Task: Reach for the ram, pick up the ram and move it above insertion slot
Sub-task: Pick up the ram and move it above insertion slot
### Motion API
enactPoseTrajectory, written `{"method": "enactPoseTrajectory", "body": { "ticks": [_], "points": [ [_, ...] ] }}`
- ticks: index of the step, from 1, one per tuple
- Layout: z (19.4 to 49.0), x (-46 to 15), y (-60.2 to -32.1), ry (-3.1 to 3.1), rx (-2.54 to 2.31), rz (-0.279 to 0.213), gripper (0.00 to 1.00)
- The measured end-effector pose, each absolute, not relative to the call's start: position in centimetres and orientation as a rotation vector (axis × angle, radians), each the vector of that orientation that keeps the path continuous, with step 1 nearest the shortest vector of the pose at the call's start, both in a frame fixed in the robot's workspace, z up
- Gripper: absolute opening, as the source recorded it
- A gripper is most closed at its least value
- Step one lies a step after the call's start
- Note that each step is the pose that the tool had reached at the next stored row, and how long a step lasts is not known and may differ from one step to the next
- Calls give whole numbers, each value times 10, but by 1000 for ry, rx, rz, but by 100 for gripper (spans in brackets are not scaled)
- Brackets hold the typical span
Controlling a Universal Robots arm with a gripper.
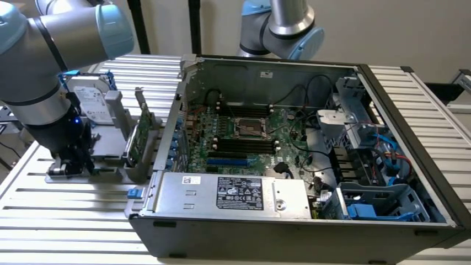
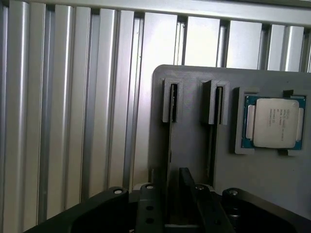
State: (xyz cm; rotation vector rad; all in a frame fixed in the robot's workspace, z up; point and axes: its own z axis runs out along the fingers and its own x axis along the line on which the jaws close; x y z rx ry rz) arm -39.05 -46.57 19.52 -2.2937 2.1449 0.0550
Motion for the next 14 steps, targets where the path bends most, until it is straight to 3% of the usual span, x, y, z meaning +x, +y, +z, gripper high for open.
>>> {"method": "enactPoseTrajectory", "body": {
  "ticks": [2, 14],
  "points": [
    [195, -391, -466, 2145, -2294, 55, 16],
    [195, -391, -466, 2145, -2294, 55, 14]
  ]
}}
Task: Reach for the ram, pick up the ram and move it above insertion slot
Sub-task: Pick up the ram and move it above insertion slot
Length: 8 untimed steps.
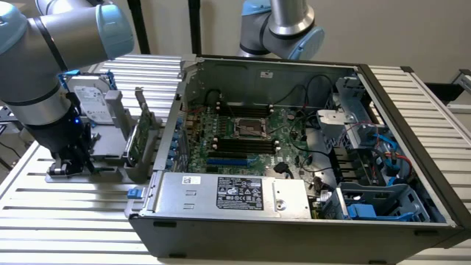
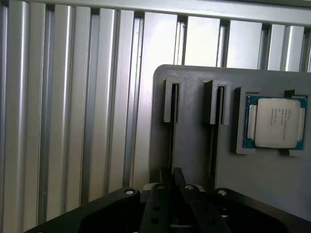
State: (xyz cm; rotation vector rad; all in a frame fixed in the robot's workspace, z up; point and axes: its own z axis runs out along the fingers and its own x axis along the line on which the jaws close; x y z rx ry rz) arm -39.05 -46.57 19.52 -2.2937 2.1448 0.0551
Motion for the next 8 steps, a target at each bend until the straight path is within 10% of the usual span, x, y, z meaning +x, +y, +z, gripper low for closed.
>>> {"method": "enactPoseTrajectory", "body": {
  "ticks": [8],
  "points": [
    [215, -391, -466, 2141, -2290, 63, 14]
  ]
}}
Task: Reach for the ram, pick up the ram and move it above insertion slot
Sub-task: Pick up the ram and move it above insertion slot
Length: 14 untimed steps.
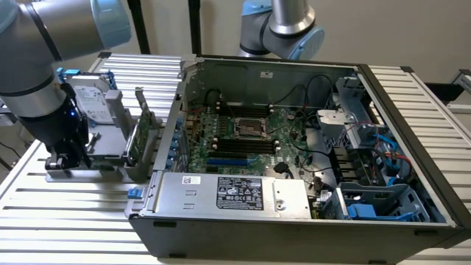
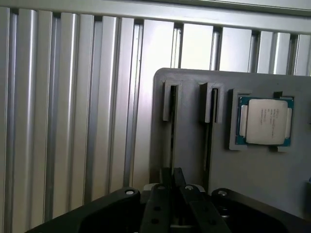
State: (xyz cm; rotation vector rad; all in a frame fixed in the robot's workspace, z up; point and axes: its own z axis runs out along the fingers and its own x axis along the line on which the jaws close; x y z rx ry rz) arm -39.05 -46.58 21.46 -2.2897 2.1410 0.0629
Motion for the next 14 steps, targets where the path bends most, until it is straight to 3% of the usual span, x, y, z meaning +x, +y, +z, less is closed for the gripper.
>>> {"method": "enactPoseTrajectory", "body": {
  "ticks": [14],
  "points": [
    [278, -378, -468, 2140, -2290, 63, 14]
  ]
}}
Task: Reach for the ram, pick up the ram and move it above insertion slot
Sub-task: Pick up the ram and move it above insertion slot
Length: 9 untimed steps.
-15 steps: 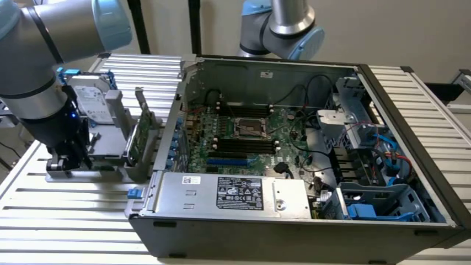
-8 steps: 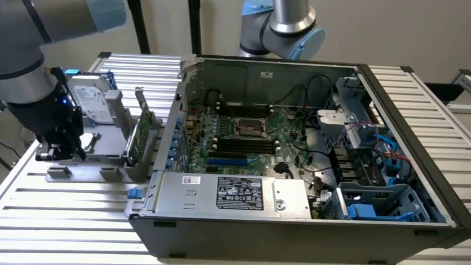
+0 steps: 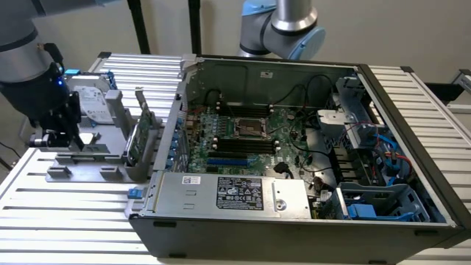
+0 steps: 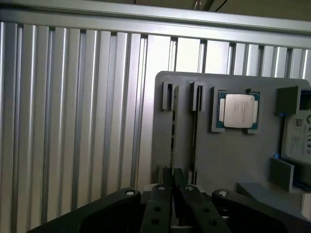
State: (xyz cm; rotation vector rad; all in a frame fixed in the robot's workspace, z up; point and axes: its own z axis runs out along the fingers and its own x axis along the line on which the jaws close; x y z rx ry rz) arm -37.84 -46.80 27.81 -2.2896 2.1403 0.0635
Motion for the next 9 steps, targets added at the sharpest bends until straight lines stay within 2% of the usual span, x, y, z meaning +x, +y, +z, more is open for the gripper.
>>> {"method": "enactPoseTrajectory", "body": {
  "ticks": [9],
  "points": [
    [319, -343, -468, 2137, -2289, 71, 14]
  ]
}}
